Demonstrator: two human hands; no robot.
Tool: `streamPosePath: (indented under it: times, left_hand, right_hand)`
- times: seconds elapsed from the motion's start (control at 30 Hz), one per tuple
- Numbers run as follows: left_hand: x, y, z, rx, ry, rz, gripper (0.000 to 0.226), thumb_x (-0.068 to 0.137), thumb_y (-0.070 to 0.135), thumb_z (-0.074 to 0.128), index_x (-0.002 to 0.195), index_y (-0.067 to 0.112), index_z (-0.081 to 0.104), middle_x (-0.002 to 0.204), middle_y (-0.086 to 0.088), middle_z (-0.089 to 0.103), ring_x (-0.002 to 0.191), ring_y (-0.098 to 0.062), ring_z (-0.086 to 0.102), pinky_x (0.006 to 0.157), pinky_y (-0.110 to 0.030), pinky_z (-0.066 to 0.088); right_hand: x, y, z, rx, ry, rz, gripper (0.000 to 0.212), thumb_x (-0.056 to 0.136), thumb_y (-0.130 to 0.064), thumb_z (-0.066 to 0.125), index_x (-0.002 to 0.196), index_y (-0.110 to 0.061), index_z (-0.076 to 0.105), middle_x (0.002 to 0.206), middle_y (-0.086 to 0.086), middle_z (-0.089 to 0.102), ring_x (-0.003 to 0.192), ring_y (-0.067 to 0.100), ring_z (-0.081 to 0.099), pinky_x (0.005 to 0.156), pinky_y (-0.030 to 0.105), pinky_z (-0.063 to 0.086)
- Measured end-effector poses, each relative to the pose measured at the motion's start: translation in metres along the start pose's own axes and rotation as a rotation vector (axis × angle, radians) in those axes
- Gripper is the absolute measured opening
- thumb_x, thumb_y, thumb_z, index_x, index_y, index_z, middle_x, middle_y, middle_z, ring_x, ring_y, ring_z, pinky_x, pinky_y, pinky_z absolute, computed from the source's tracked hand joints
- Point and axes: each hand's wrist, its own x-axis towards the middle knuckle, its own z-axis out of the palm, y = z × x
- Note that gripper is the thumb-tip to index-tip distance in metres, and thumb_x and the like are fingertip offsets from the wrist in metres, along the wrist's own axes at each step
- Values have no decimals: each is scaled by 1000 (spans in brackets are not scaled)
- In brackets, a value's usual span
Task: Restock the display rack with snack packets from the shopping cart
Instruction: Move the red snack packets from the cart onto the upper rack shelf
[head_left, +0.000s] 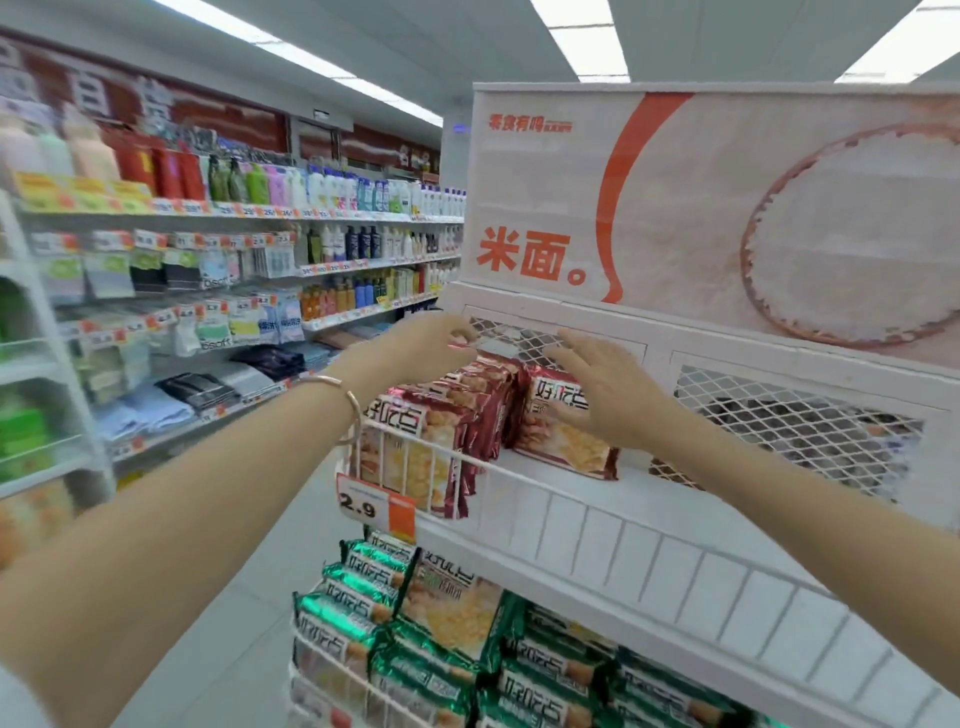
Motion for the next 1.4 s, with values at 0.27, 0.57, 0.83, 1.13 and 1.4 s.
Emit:
streamPosePath:
  times: [0.27,0.57,0.83,1.13,1.4]
  left_hand:
    - [-146,-168,-44,193,24,-264,29,99,35,54,122,21,65,118,4,63,97,-19,60,83,-37,53]
    - [-356,-346,8,96,-262,-652,30,94,22,58,122,14,67,126,-5,65,113,-26,60,84,-28,46]
    - [-488,-419,99,-154,-423,-955,23,99,15,52,110,7,71,129,-3,66,110,-24,65,98,-39,52]
    - [-550,-483,188,-367,-374,-1278,16,95,13,52,88,14,66,97,-2,55,89,-16,55,94,-35,53]
    - [-551,-522,248,-558,-40,-1523,21,99,14,54,112,10,70,128,-4,64,112,-19,57,96,-29,43]
  right_hand:
    - [92,-207,-7,190,1,-198,63,99,-51,45,151,-16,37,161,12,25,148,28,22,120,42,12]
    - [81,-478,140,329,-354,-440,60,98,-47,50,150,-20,35,163,9,19,147,28,25,122,41,12]
    - [12,-615,265,431,-829,-538,51,96,-36,54,142,-17,48,154,9,38,141,28,37,116,43,28]
    - [-7,-691,402,780,-1392,-54,59,100,-20,55,152,-8,31,148,13,44,103,18,61,69,15,49]
    - [-15,-756,506,1082,-1545,845,87,91,-25,72,157,-14,16,154,13,38,136,32,43,109,45,43]
